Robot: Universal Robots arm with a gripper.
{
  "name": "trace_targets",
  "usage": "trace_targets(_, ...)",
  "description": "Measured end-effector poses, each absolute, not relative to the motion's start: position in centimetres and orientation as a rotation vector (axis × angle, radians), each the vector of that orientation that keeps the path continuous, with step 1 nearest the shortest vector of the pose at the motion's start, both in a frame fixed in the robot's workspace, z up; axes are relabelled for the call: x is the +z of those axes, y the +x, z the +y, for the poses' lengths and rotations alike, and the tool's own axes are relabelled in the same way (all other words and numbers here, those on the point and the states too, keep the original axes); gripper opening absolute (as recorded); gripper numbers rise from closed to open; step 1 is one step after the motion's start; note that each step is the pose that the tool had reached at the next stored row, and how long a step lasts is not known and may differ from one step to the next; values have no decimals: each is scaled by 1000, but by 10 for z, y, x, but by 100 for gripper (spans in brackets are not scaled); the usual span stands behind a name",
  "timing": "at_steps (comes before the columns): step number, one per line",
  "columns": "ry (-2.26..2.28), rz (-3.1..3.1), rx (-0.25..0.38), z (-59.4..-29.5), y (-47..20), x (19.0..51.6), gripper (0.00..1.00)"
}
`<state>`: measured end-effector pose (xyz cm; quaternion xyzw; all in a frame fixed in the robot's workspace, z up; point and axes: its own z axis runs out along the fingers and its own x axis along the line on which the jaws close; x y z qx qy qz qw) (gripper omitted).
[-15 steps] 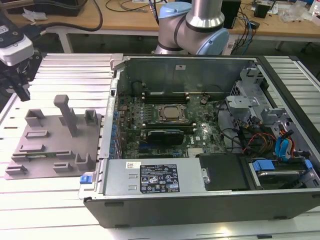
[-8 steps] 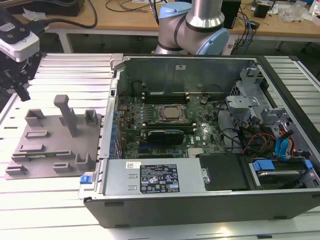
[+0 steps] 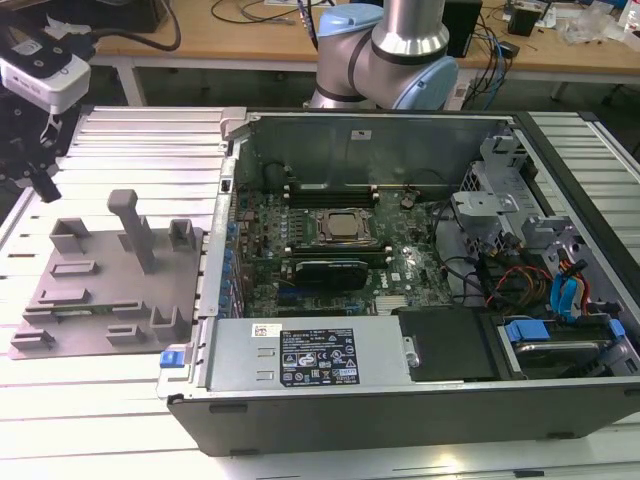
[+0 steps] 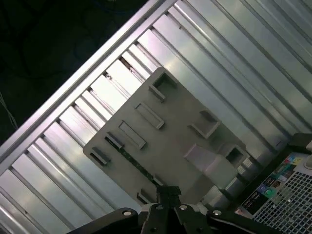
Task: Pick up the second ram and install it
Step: 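Pick up the second ram and move it above second insertion slot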
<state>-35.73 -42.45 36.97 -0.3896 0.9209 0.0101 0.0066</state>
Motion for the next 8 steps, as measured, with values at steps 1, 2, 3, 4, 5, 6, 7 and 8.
trace_targets(1,-1258,2865,32,-425,-357,370,8)
trace_targets(2,-1276,2857,32,-425,-357,370,8)
trace_targets(3,-1296,2848,32,-424,-357,370,8)
trace_targets(4,-1332,2832,32,-424,-357,370,8)
trace_targets(5,-1370,2814,33,-424,-357,370,8)
trace_targets(6,-1411,2793,33,-424,-357,370,8)
trace_targets(7,-1464,2767,33,-425,-357,370,8)
trace_targets(8,-1509,2743,34,-424,-357,370,8)
